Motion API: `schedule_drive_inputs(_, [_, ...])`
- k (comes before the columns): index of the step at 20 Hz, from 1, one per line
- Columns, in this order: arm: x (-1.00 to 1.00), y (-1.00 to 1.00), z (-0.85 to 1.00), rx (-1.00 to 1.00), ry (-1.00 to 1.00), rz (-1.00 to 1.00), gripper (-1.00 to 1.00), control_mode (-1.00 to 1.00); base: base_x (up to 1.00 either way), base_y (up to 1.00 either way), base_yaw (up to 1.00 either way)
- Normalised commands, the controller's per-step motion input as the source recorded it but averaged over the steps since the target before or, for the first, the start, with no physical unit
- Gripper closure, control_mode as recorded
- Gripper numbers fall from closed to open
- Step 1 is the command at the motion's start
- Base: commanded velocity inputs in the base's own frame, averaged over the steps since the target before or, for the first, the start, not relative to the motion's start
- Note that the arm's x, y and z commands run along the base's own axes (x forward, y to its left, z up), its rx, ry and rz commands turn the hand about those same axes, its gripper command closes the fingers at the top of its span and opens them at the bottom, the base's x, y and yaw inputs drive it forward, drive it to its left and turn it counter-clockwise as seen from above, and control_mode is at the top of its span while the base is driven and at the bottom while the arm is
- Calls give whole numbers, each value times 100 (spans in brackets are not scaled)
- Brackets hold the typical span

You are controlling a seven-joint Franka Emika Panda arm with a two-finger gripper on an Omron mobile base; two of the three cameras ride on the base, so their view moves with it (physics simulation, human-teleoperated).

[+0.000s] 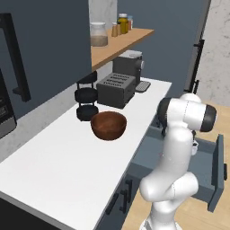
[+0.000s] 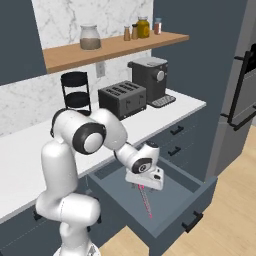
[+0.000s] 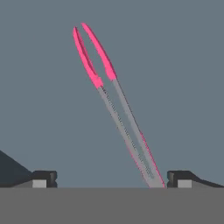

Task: Pick the tongs from the drawer and place it on the counter.

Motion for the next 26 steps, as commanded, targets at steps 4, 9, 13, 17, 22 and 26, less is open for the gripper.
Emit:
schedule_drive_inputs(4, [49,-1,-35,0,1,8,-100,-100,0,0,0])
schedule_drive_inputs(9, [19,-8,-40,0,0,9,-100,-100,0,0,0])
schedule_drive_inputs(13, [18,0,-47,0,0,6,-100,-100,0,0,0])
schedule_drive_inputs(17, [19,0,-50,0,0,4,-100,-100,0,0,0])
schedule_drive_inputs(22, [4,0,-64,-1,0,3,100,-100,0,0,0])
schedule_drive_inputs(26, [-15,0,-64,-3,0,4,100,-100,0,0,0])
